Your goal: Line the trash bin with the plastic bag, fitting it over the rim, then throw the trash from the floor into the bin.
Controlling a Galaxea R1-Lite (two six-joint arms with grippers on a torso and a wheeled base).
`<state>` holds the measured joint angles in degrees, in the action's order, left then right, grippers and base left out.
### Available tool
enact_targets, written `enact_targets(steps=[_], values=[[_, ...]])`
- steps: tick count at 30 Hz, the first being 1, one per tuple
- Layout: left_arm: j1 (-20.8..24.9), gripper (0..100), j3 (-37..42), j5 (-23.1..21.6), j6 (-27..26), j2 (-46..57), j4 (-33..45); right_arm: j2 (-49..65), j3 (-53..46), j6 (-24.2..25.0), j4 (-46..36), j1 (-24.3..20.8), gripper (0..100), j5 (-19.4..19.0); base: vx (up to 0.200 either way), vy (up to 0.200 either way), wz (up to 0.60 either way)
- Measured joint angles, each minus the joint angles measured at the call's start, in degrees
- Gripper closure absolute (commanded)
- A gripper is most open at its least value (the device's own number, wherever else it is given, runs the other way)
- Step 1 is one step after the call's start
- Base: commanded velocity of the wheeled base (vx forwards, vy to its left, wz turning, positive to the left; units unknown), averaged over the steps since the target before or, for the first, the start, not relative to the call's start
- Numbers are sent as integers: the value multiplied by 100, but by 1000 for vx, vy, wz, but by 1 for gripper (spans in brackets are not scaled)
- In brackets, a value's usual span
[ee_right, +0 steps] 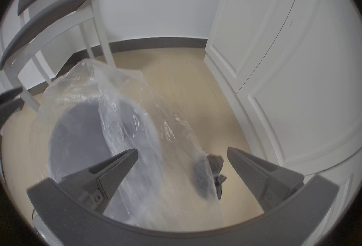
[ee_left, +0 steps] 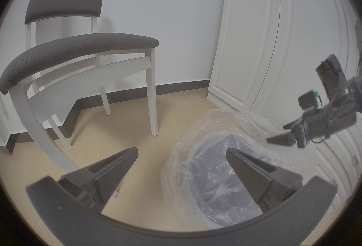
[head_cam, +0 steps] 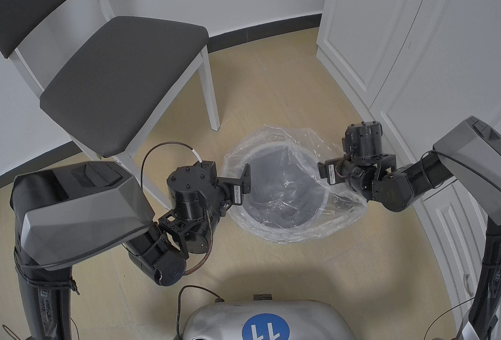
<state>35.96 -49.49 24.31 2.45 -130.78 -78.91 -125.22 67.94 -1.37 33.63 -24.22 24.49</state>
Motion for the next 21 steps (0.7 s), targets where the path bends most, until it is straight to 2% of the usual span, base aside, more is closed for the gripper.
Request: enact_targets(steps=[11, 21], values=[[-24, 0, -299, -1, -13, -285, 30, -449, 1375, -77, 9, 322, 0, -68, 0, 0, 0], [-291, 0, -1182, -9, -49, -734, 482, -951, 1927, 377, 50, 428, 0, -137, 0, 0, 0]])
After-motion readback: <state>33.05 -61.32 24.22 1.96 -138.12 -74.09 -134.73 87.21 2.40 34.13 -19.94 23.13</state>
